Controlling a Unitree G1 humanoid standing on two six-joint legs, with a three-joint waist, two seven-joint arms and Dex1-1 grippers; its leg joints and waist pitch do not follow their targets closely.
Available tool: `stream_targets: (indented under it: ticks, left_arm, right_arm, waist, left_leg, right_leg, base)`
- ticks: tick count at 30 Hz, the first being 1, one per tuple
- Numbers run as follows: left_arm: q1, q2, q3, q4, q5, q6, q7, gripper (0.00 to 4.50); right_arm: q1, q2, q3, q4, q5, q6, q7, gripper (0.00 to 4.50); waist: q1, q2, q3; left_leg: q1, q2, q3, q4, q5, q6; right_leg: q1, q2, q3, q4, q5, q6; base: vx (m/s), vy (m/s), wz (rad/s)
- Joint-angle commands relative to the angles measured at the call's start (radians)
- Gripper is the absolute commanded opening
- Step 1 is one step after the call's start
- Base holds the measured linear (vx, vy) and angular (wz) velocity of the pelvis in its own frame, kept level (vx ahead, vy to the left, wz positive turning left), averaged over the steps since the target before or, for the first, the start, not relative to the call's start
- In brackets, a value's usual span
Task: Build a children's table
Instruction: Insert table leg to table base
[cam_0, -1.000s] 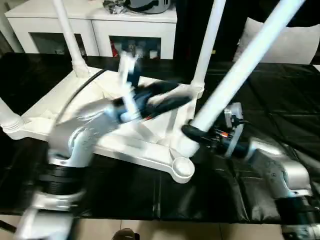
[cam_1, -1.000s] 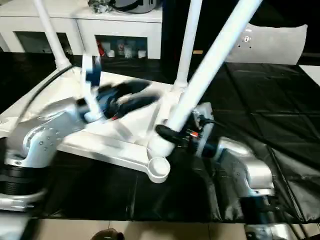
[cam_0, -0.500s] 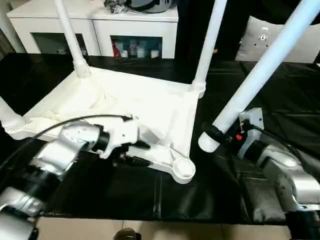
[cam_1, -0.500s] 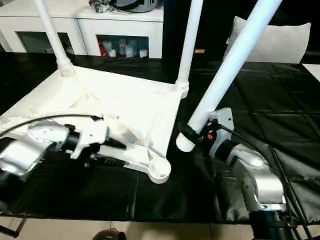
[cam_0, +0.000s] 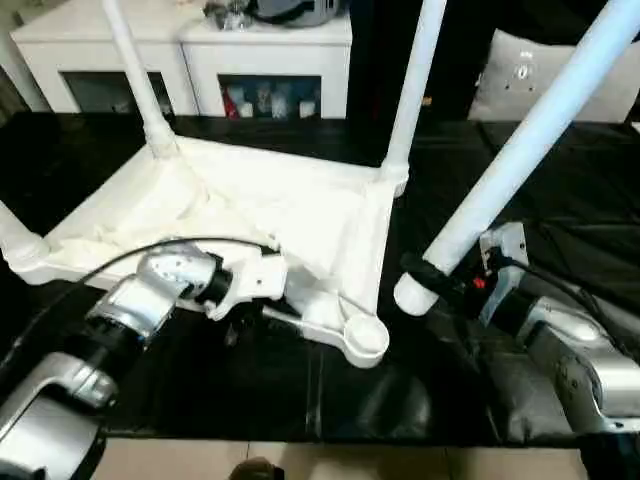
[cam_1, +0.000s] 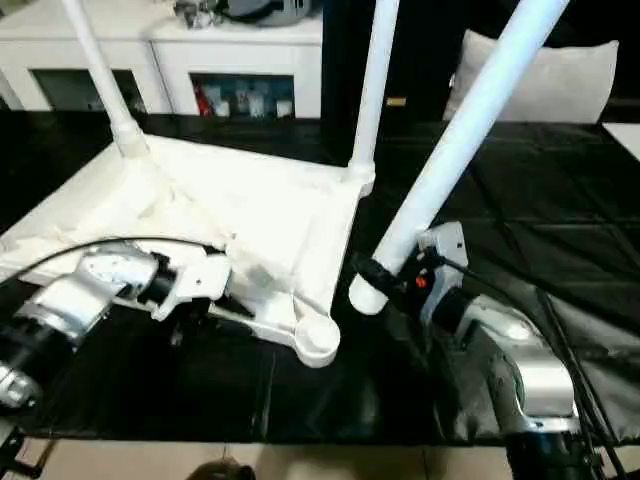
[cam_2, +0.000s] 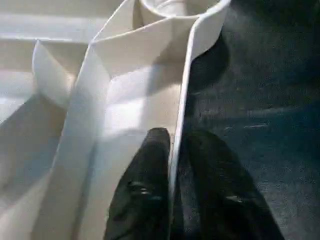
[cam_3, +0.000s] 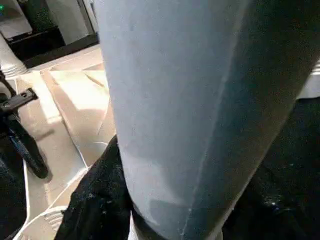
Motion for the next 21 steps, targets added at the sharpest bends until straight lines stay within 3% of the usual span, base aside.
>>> stream_targets:
  ticks: [1, 7, 12, 14, 19, 21]
  left_arm:
    - [-0.024, -0.015, -0.002, 0.04, 0.022, -0.009, 0.022, 0.5]
    - [-0.031, -0.04, 0.021, 0.073, 0.03, 0.078, 0.078, 0.09]
    - [0.006, -0.127, 0.105, 0.016, -0.052, 0.36, 0.184, 0.0]
    - [0.032, -0.152, 0.119, -0.033, -0.07, 0.438, 0.219, 0.0]
    - [0.101, -0.175, 0.105, -0.118, -0.042, 0.406, 0.264, 0.0]
    - [0.136, -0.173, 0.095, -0.157, -0.026, 0.353, 0.255, 0.0]
  right_arm:
    - [0.004, -0.012, 0.002, -0.043, 0.004, 0.004, -0.002, 1.89]
    - [-0.002, -0.011, 0.014, -0.051, 0.003, 0.011, 0.0, 1.89]
    - [-0.03, -0.014, 0.024, -0.051, 0.002, 0.021, 0.008, 1.89]
    - [-0.045, -0.015, 0.024, -0.047, 0.002, 0.023, 0.009, 1.89]
    - [-0.061, -0.022, 0.031, -0.041, -0.001, 0.022, 0.018, 1.89]
    - [-0.062, -0.026, 0.042, -0.038, -0.008, 0.022, 0.025, 1.89]
  waist:
    - [0.0, 0.002, -0.071]
    - [0.001, -0.004, -0.069]
    - [-0.005, -0.01, -0.069]
    - [-0.015, -0.014, -0.069]
    - [-0.025, -0.018, -0.069]
    - [-0.024, -0.015, -0.064]
  left_leg:
    - [0.024, 0.054, -0.016, -0.071, -0.208, -0.023]
    - [0.025, 0.056, -0.014, -0.072, -0.201, -0.012]
    - [0.019, 0.053, -0.012, -0.068, -0.173, 0.002]
    - [0.015, 0.05, -0.012, -0.064, -0.143, 0.023]
    - [0.012, 0.051, -0.011, -0.062, -0.126, 0.047]
    - [0.016, 0.05, -0.01, -0.065, -0.16, 0.042]
  right_leg:
    - [0.037, -0.09, 0.043, -0.07, -0.06, -0.223]
    - [0.037, -0.093, 0.043, -0.07, -0.082, -0.227]
    - [0.042, -0.096, 0.043, -0.069, -0.078, -0.24]
    - [0.043, -0.092, 0.041, -0.07, -0.05, -0.249]
    - [0.046, -0.091, 0.041, -0.073, -0.045, -0.24]
    - [0.04, -0.087, 0.041, -0.084, -0.139, -0.215]
  base:
    - [0.0, 0.0, 0.0]
    - [0.0, 0.0, 0.0]
    - [0.0, 0.0, 0.0]
    - [0.0, 0.0, 0.0]
    - [0.0, 0.0, 0.0]
    - [0.0, 0.0, 0.0]
